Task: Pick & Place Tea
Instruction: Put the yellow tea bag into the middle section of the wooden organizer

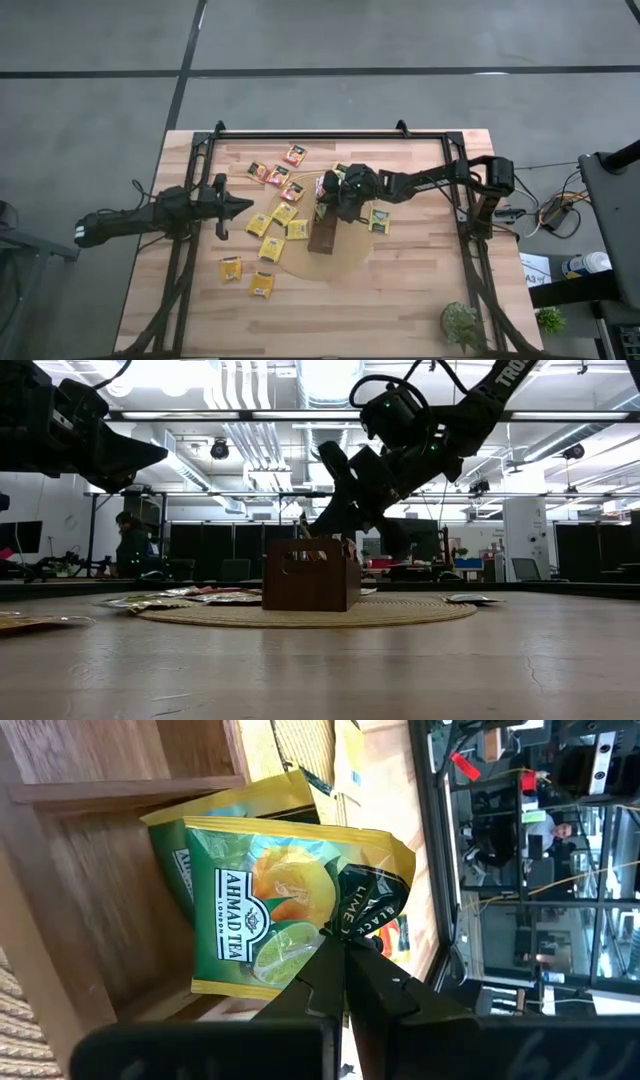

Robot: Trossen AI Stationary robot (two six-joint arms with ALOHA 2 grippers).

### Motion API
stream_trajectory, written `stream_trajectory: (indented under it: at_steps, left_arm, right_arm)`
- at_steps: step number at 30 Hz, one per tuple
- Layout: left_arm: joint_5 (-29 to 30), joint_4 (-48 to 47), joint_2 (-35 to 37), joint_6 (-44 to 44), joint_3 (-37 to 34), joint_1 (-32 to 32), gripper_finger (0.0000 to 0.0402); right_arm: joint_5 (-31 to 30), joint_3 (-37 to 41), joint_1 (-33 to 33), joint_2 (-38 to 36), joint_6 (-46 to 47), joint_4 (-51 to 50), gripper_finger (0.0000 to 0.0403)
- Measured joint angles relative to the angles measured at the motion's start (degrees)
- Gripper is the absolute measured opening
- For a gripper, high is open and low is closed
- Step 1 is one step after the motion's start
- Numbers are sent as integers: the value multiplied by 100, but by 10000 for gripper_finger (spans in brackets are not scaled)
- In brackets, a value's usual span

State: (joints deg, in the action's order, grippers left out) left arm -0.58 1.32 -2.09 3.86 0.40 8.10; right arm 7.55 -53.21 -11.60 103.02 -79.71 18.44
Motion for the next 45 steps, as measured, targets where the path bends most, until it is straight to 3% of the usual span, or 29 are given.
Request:
stream_trajectory:
  at_steps: [9, 21, 29, 33, 39, 42, 45]
  left_arm:
    - [2, -2, 2, 0, 2, 0, 0]
    - [0, 0, 0, 0, 2, 2, 0]
    - [0, -1, 1, 0, 1, 0, 0]
    - [1, -1, 2, 0, 1, 1, 0]
    - [0, -2, 2, 1, 2, 0, 0]
    - [0, 0, 2, 0, 2, 2, 0]
    - [0, 0, 2, 0, 2, 0, 0]
  right_arm:
    - [197, 0, 5, 0, 1, -161, 13]
    - [198, 0, 7, -2, 2, -153, 99]
    - [97, 0, 57, -189, 24, -194, 120]
    - [-532, 0, 188, -424, 404, -195, 119]
    - [-2189, 0, 445, -779, 2281, -412, 114]
    - [-2888, -2, 617, -1030, 3125, -901, 117]
    - [-3216, -2, 791, -1308, 3879, -1651, 122]
